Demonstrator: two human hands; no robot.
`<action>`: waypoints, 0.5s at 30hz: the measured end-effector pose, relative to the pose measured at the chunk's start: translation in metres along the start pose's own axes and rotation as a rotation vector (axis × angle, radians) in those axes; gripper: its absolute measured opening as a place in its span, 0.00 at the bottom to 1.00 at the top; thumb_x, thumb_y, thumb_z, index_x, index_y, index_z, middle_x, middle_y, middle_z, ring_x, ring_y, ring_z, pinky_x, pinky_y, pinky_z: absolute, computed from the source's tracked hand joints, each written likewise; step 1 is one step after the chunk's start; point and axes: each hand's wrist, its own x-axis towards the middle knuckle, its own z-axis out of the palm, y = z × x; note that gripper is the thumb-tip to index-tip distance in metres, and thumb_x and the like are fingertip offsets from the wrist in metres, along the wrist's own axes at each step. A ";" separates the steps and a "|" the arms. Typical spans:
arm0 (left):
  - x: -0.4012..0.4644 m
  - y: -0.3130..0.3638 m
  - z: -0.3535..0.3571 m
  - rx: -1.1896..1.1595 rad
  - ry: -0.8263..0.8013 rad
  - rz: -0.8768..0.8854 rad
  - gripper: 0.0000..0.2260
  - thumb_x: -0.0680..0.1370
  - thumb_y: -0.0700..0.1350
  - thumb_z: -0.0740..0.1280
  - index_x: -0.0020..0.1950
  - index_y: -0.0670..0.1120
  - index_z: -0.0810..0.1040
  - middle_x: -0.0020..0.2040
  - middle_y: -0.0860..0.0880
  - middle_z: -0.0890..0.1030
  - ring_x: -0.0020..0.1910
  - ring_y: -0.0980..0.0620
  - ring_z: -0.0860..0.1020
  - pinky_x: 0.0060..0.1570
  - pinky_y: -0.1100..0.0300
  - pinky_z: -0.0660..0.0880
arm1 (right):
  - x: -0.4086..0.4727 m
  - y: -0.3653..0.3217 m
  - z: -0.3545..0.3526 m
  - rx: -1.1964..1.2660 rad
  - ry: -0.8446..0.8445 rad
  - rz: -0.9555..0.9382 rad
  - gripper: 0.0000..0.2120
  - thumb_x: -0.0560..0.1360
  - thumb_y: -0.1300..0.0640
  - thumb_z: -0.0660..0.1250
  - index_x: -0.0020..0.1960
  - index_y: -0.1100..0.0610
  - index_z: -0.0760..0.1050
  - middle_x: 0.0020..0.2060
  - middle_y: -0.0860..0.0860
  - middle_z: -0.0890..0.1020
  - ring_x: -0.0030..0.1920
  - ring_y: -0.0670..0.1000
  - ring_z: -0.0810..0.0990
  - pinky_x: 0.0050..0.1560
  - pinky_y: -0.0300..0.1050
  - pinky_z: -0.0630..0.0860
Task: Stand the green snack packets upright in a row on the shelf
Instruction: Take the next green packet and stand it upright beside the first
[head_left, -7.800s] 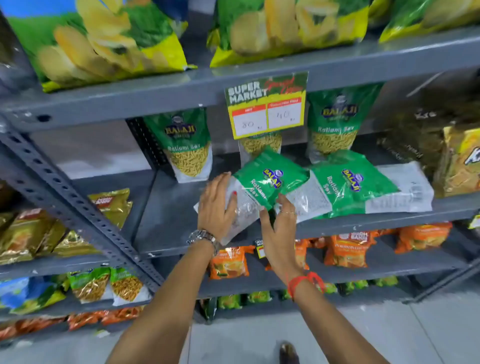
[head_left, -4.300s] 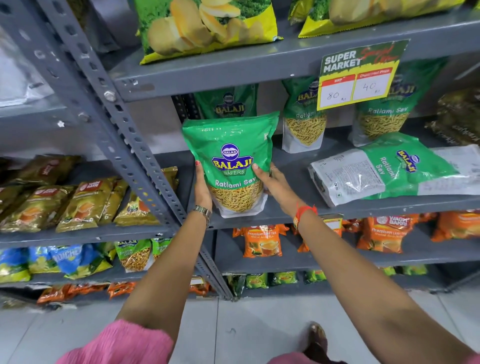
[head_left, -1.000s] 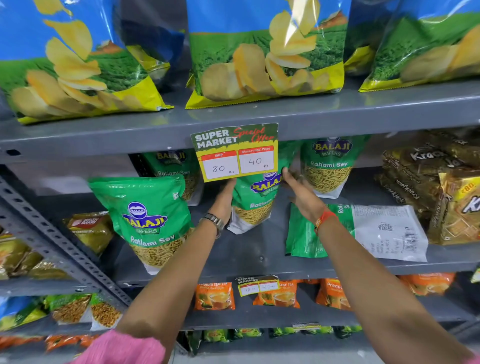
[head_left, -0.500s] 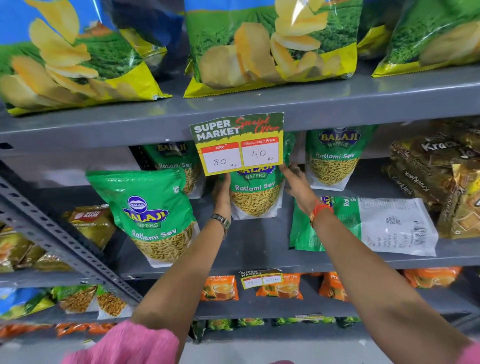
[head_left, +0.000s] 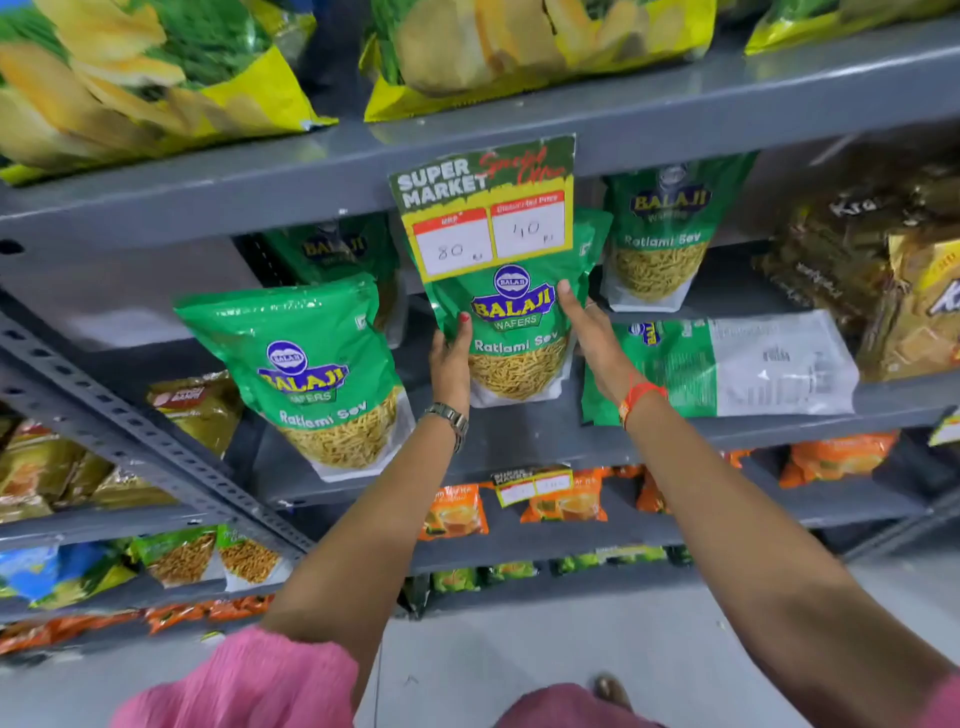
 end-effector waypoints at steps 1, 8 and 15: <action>-0.005 -0.003 -0.004 0.024 -0.013 -0.014 0.24 0.77 0.47 0.63 0.71 0.41 0.64 0.68 0.43 0.72 0.59 0.50 0.73 0.57 0.56 0.71 | -0.005 0.004 0.000 0.011 0.028 -0.002 0.37 0.71 0.34 0.60 0.73 0.53 0.60 0.72 0.51 0.67 0.72 0.51 0.65 0.71 0.49 0.61; -0.032 -0.008 -0.020 0.053 -0.084 -0.074 0.29 0.76 0.50 0.64 0.73 0.42 0.60 0.74 0.44 0.65 0.72 0.46 0.65 0.73 0.44 0.60 | -0.043 0.017 0.004 -0.021 0.173 0.021 0.36 0.74 0.38 0.57 0.75 0.56 0.53 0.75 0.54 0.60 0.74 0.54 0.61 0.71 0.50 0.58; -0.046 -0.011 -0.018 -0.072 -0.047 0.027 0.22 0.78 0.43 0.63 0.69 0.37 0.66 0.68 0.41 0.72 0.65 0.46 0.72 0.67 0.52 0.70 | -0.057 0.017 -0.001 -0.066 0.170 0.073 0.41 0.72 0.34 0.57 0.76 0.55 0.51 0.76 0.55 0.57 0.75 0.56 0.58 0.73 0.56 0.55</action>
